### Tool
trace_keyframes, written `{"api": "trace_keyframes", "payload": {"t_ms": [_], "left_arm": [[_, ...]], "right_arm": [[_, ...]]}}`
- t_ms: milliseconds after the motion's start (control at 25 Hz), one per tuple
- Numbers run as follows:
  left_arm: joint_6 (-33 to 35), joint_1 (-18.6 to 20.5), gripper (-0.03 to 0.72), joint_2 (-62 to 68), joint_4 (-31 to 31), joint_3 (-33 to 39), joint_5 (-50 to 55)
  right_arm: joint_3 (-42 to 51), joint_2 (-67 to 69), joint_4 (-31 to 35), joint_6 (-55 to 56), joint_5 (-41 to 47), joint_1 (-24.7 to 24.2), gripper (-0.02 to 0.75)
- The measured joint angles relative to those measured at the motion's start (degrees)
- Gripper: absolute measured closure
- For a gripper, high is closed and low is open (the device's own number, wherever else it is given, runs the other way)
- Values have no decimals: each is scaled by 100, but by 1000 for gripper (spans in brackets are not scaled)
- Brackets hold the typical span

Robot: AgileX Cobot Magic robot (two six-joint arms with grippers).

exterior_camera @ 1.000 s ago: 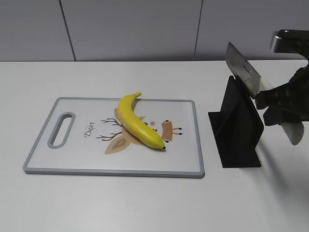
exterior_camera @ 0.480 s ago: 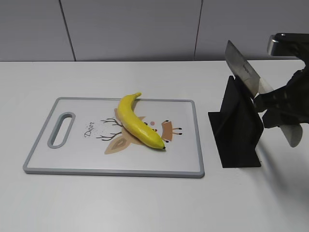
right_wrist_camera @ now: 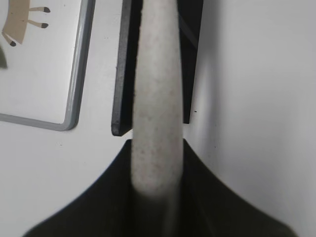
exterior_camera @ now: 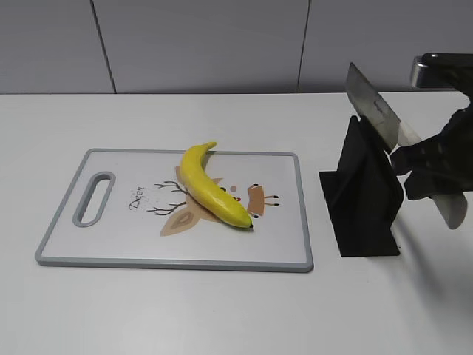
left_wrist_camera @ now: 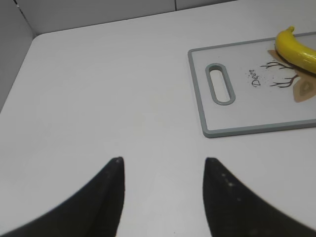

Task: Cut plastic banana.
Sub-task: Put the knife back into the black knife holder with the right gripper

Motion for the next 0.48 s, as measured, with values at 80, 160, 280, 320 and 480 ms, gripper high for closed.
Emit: {"api": "trace_keyframes", "payload": {"t_ms": [80,160,280,320,480], "left_arm": [[0,0,190,0,0,0,0],[0,0,190,0,0,0,0],[0,0,190,0,0,0,0],[0,0,190,0,0,0,0],[0,0,190,0,0,0,0]], "right_arm": [[0,-129,8,-6,11,0,561],[-20,-234,46,-21,93,17,561],[-121,-287,72,-32,211,17,561],[-121,-294,73,-32,219,17,561],[-121,-294,66,-5,281,17,561]]}}
